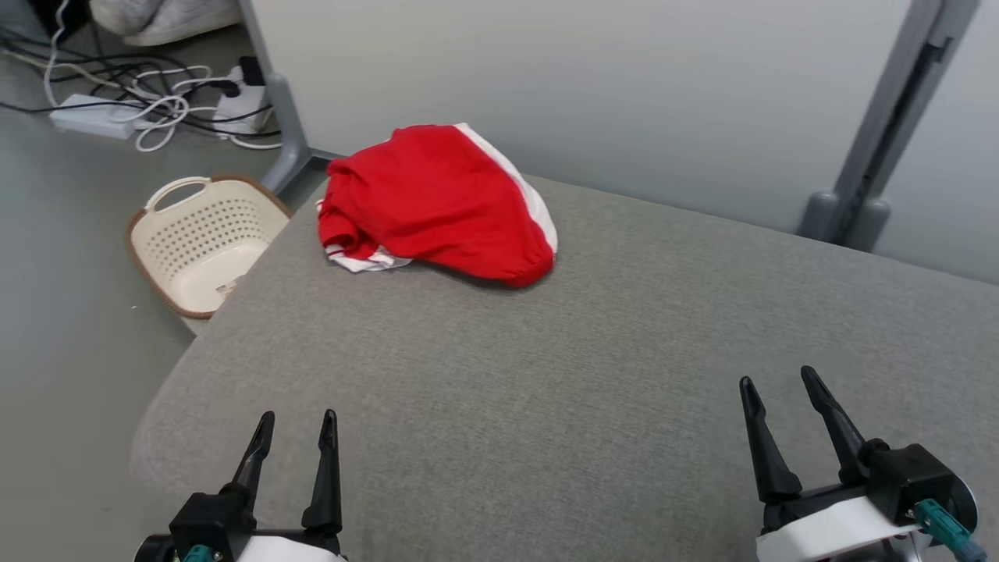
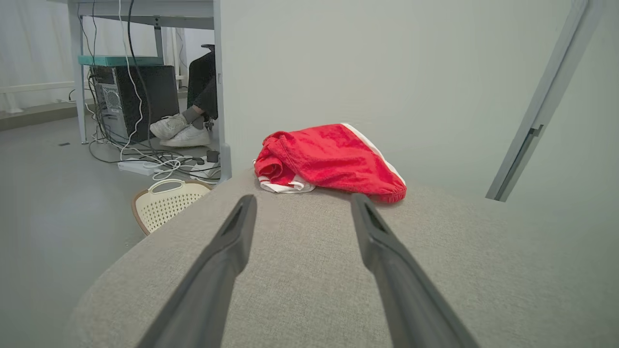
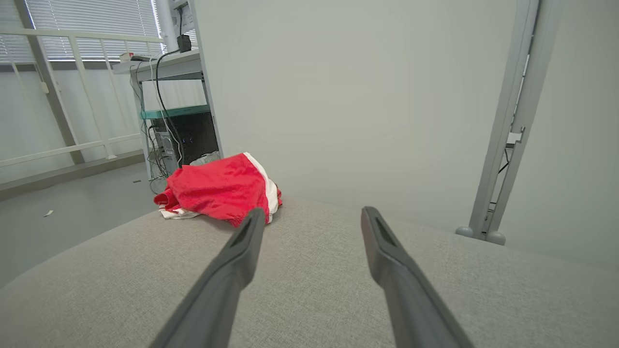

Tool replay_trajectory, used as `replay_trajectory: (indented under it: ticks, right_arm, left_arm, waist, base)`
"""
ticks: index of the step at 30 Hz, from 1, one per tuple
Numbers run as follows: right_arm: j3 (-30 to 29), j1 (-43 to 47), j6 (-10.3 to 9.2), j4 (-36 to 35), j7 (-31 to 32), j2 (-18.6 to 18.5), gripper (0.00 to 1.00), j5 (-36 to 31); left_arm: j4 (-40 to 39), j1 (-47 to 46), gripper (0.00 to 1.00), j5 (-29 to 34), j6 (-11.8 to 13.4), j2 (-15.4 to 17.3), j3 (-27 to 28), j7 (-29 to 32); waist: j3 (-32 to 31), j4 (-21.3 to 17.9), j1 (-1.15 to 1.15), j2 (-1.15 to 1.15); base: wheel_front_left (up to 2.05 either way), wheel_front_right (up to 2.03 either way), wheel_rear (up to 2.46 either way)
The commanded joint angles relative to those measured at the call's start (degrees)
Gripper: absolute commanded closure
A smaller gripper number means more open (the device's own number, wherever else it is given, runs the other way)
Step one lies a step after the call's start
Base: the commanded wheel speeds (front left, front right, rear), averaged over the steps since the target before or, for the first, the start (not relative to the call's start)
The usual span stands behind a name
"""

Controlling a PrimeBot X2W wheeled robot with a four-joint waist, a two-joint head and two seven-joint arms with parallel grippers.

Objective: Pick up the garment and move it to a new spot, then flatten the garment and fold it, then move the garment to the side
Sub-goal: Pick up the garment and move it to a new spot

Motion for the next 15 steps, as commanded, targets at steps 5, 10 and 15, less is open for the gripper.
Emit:
replay_trajectory:
  ticks: [5, 10, 15]
  right_arm:
    - [0.38, -0.04, 0.09, -0.17, -0.28, -0.38, 0.0, 0.41]
    - [1.39, -1.02, 0.05, 0.12, -0.28, -0.39, 0.0, 0.01]
    - [1.61, -1.57, 0.05, 0.14, -0.28, -0.37, 0.0, -0.27]
  left_arm:
    - [-0.19, -0.07, 0.0, 0.39, -0.23, 0.22, 0.49, -0.13]
    - [-0.9, 0.39, 0.0, -0.07, 0.07, 0.18, 1.24, -0.14]
    - [-1.64, 0.91, 0.0, -0.26, 0.44, 0.22, 1.32, -0.14]
  waist:
    - [0.17, 5.56, 0.0, 0.0]
    - [0.92, 6.37, 0.0, 0.0]
    - [1.39, 6.66, 0.0, 0.0]
  base:
    - [0.0, 0.0, 0.0]
    - [0.0, 0.0, 0.0]
    - [0.0, 0.0, 0.0]
